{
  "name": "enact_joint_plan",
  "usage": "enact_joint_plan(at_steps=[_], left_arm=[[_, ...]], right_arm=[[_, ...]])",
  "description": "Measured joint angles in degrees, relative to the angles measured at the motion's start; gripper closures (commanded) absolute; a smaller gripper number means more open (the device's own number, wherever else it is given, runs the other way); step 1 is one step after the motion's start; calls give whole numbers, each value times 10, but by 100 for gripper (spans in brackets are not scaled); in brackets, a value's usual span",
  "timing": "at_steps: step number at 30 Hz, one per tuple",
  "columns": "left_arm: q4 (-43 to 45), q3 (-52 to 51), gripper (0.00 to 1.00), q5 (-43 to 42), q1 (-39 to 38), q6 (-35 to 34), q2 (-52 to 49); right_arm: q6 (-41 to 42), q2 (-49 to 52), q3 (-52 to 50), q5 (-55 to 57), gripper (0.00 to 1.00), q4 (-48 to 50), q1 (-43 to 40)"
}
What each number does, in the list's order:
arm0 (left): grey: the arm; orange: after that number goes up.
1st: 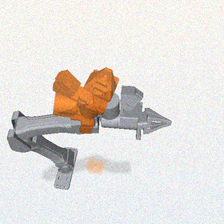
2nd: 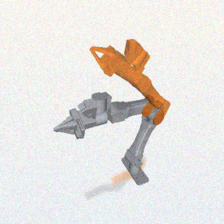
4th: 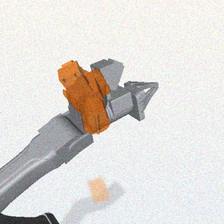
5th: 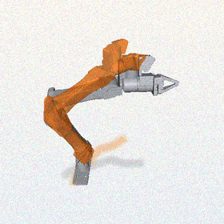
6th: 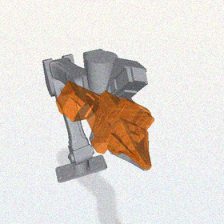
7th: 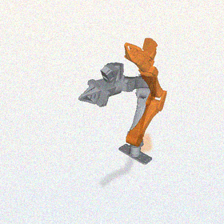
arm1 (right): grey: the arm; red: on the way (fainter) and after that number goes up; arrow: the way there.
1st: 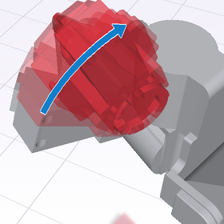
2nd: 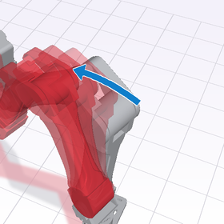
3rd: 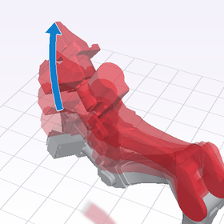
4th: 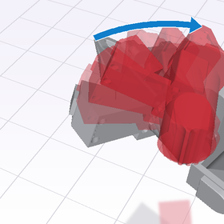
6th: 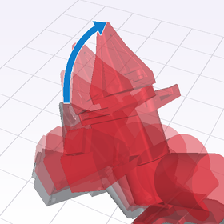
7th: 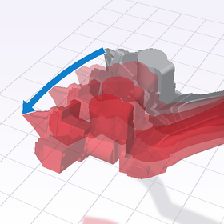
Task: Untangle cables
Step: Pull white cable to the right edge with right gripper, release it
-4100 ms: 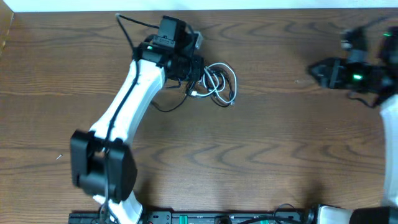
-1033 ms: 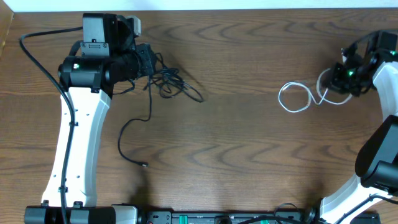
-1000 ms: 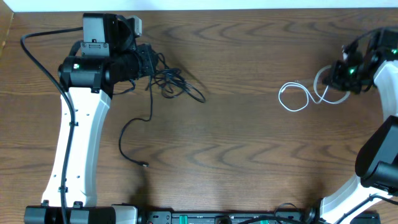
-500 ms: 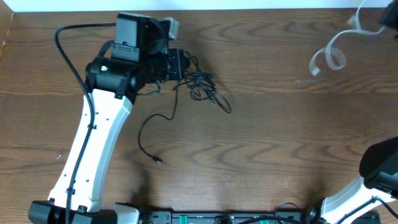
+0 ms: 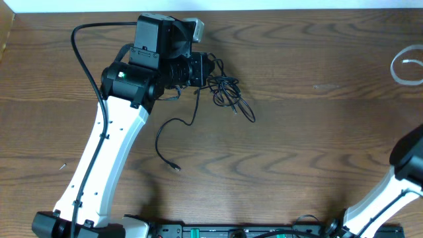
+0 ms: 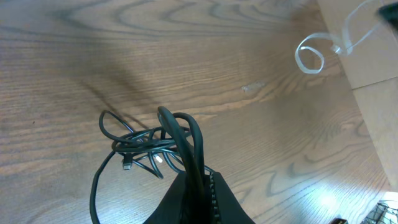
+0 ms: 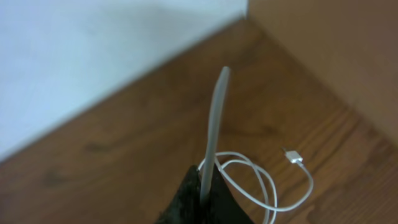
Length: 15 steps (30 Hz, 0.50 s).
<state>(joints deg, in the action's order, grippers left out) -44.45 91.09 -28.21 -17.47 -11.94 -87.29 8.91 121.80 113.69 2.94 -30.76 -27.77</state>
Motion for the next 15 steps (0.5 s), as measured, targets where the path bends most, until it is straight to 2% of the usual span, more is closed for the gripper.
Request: enact_joint_plan(at_steps=[1,2,7,15], left_arm=[[0,0,92,0,0,0,0],[1,0,92,0,0,0,-1],[3,0,92,0,0,-3,-9],[8,0,92,0,-10,-3,-13]], right_arm=[[1,17,0,1,15,-1,-3],[-1,37,0,1,1,-7,-7],[-1,81,-3,-17,1,-60,-12],[-25,39,-2,-112,1,-134,-10]])
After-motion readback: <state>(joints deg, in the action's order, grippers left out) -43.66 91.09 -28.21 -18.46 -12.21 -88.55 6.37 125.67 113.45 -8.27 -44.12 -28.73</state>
